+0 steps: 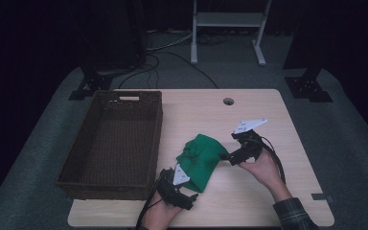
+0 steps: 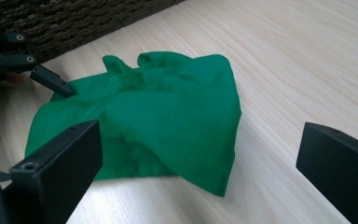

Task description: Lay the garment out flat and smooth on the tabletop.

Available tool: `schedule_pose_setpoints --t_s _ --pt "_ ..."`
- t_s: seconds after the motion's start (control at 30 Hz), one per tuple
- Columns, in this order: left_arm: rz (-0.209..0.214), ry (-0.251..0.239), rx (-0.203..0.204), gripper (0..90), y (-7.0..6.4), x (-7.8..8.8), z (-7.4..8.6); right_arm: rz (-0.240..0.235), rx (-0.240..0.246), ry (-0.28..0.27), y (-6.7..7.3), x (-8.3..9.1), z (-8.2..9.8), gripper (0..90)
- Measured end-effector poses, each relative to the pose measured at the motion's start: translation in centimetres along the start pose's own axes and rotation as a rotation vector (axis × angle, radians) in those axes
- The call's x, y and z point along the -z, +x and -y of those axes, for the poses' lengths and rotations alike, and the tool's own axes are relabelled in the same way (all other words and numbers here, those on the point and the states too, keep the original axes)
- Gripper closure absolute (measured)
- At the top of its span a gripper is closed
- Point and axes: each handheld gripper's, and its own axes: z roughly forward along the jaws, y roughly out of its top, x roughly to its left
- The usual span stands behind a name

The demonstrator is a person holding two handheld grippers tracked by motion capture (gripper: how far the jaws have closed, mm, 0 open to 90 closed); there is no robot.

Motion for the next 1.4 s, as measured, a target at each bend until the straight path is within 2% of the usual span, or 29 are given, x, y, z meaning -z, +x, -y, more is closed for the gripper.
schedule_pose_setpoints --t_s 0.43,0.93,1.4 --pt "0.000 0.003 -0.002 1.0 0.0 0.0 0.0 -0.022 0.031 0.008 0.6 -1.2 -1.9 0.0" --pt "-0.001 0.003 -0.002 1.0 0.0 0.0 0.0 -0.053 0.036 0.023 1.0 -3.0 -2.5 0.0" --pt "0.000 0.001 0.001 1.1 0.0 0.0 0.0 -0.077 0.055 0.035 1.8 -4.6 -4.1 0.0"
